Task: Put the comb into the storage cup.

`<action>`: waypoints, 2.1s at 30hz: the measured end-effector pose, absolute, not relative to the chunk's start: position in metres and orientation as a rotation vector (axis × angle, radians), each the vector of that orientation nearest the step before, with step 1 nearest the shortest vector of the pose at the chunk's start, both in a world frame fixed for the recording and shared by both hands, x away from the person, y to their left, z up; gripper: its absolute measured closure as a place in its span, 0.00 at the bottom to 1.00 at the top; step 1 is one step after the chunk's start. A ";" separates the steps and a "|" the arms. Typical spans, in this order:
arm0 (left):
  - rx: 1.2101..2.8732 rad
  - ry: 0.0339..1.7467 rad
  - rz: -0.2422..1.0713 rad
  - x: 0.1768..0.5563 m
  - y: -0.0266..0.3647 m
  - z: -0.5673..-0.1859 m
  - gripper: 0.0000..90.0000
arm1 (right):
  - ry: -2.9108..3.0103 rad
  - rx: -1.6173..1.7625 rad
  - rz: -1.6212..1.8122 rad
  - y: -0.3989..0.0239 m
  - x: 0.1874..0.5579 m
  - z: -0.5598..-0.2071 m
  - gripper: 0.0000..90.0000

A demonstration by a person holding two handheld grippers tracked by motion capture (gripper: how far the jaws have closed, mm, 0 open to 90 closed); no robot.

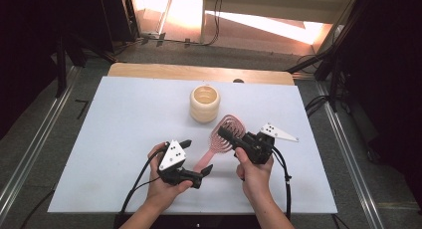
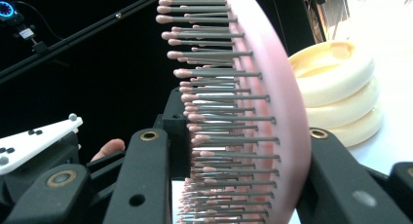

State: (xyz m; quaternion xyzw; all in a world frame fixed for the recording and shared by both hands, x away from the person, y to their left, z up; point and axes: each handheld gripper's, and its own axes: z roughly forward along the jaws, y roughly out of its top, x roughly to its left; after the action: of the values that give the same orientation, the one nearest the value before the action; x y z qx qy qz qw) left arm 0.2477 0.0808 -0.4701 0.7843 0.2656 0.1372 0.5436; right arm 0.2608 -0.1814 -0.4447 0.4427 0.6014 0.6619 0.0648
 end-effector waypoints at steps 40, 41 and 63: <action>1.767 0.760 0.471 0.243 0.195 -0.468 0.00 | 1.834 1.176 1.944 -0.193 0.275 -0.424 0.68; 1.766 0.761 0.473 0.243 0.197 -0.468 0.00 | 1.836 1.173 1.942 -0.193 0.275 -0.424 0.68; 1.743 0.809 0.522 0.246 0.236 -0.474 0.00 | 1.838 1.164 1.918 -0.198 0.287 -0.422 0.70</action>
State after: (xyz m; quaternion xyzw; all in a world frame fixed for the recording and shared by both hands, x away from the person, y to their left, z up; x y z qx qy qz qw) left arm 0.2456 0.2363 -0.4745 0.7344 0.3410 0.2198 0.5440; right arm 0.2871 -0.1983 -0.4219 0.3984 0.6292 0.6565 0.1200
